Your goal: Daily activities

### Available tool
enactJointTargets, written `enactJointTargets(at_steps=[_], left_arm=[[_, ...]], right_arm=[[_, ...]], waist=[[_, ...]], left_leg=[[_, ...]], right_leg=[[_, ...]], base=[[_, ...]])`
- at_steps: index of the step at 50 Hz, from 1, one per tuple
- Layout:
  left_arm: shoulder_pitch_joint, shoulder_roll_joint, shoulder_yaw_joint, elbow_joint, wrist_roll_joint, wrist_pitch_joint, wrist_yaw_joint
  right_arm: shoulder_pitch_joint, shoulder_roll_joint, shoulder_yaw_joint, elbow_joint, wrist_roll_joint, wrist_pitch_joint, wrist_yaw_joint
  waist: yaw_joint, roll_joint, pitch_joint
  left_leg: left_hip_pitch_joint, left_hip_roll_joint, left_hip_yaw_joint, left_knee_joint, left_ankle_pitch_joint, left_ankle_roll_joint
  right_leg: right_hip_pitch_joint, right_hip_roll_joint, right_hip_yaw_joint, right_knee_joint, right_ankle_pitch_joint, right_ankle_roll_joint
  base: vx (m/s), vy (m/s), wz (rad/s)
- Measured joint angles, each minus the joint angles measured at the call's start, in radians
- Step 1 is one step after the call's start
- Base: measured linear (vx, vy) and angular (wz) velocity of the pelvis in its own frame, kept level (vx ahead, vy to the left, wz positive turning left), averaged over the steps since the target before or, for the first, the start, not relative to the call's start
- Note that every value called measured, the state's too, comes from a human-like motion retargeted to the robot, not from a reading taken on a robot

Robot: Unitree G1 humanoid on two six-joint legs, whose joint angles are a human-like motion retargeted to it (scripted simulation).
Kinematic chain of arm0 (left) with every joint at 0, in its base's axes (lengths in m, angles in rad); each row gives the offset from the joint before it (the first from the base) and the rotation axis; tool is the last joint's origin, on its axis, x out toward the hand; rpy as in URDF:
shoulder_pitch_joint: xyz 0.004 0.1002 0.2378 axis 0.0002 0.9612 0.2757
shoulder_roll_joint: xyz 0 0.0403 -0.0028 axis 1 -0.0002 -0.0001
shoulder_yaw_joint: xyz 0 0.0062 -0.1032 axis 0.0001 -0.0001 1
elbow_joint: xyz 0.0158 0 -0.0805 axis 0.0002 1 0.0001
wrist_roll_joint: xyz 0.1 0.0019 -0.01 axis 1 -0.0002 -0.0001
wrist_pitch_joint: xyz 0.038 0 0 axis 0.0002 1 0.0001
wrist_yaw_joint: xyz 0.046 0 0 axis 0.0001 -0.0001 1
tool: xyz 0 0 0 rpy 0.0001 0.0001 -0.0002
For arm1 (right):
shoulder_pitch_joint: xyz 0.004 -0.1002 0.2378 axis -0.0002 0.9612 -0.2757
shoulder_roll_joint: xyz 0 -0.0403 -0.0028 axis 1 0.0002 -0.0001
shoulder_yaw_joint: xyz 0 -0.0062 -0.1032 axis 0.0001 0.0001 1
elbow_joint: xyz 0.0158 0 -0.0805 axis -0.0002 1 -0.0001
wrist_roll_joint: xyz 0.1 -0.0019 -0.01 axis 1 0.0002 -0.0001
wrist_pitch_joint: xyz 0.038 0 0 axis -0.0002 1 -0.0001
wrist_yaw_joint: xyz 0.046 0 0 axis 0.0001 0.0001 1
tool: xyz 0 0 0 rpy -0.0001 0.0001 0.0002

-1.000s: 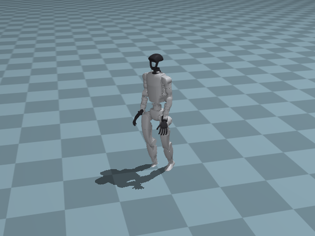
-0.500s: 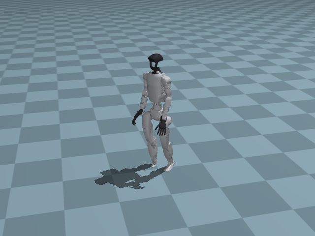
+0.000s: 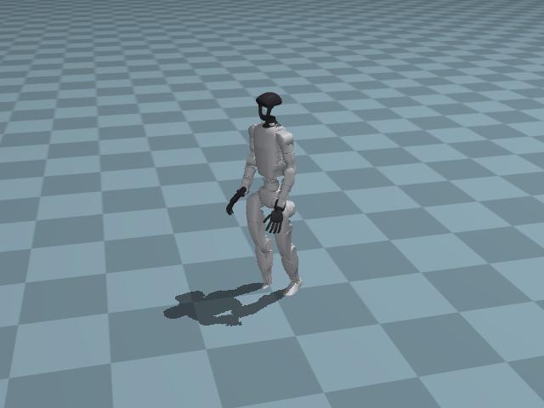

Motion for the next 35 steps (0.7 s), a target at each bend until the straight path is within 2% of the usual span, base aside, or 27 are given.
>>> enactJointTargets(at_steps=[13,17,22,25,30,35], left_arm=[[-0.058,0.033,-0.012,-0.176,-0.068,-0.074,-0.075],[-0.077,0.048,0.001,-0.329,-0.125,-0.121,-0.104],[-0.113,0.062,0.083,-0.635,-0.253,-0.195,-0.09],[-0.153,0.059,0.171,-0.862,-0.345,-0.248,-0.033],[-0.332,0.056,0.29,-1.261,-0.459,-0.328,0.089],[-0.616,0.03,0.262,-1.539,-0.544,-0.381,0.121]], right_arm=[[0.006,0.006,0.02,-0.022,-0.002,-0.03,0.065],[0.025,0.002,0.006,-0.05,0.033,-0.055,0.103],[0.078,-0.043,-0.054,-0.163,0.134,-0.111,0.118],[0.07,-0.06,-0.12,-0.33,0.217,-0.161,0.092],[-0.027,-0.098,-0.261,-0.853,0.366,-0.252,-0.002],[-0.29,-0.078,-0.336,-1.362,0.43,-0.321,-0.043]], waist=[[-0.007,-0.007,-0.026],[-0.005,-0.009,-0.032],[-0.004,-0.015,-0.041],[-0.006,-0.014,-0.052],[-0.022,0.002,-0.067],[-0.027,0.031,-0.108]], left_leg=[[0.006,-0.001,0.035,-0.001,0.005,-0.001],[0.008,0.001,0.041,0.005,0.008,0.002],[0.009,0.004,0.046,0.015,0.013,0.01],[0.007,0.005,0.051,0.018,0.014,0.016],[-0.02,0.0,0.049,0.025,0.015,0.039],[-0.063,-0.002,0.053,0.053,0.02,0.053]], right_leg=[[-0.017,0.006,0.03,0.02,-0.011,0.0],[-0.019,0.009,0.036,0.028,-0.013,-0.003],[-0.024,0.014,0.046,0.043,-0.015,-0.004],[-0.033,0.018,0.058,0.057,-0.016,-0.005],[-0.075,0.02,0.073,0.09,-0.022,0.003],[-0.12,0.019,0.083,0.115,-0.02,0.015]], base=[[0.01,-0.02,-0.21],[0.0,0.0,0.0],[0.0,0.0,0.0],[-0.01,-0.01,-0.13],[-0.03,-0.01,-0.08],[-0.08,-0.03,-0.2]])
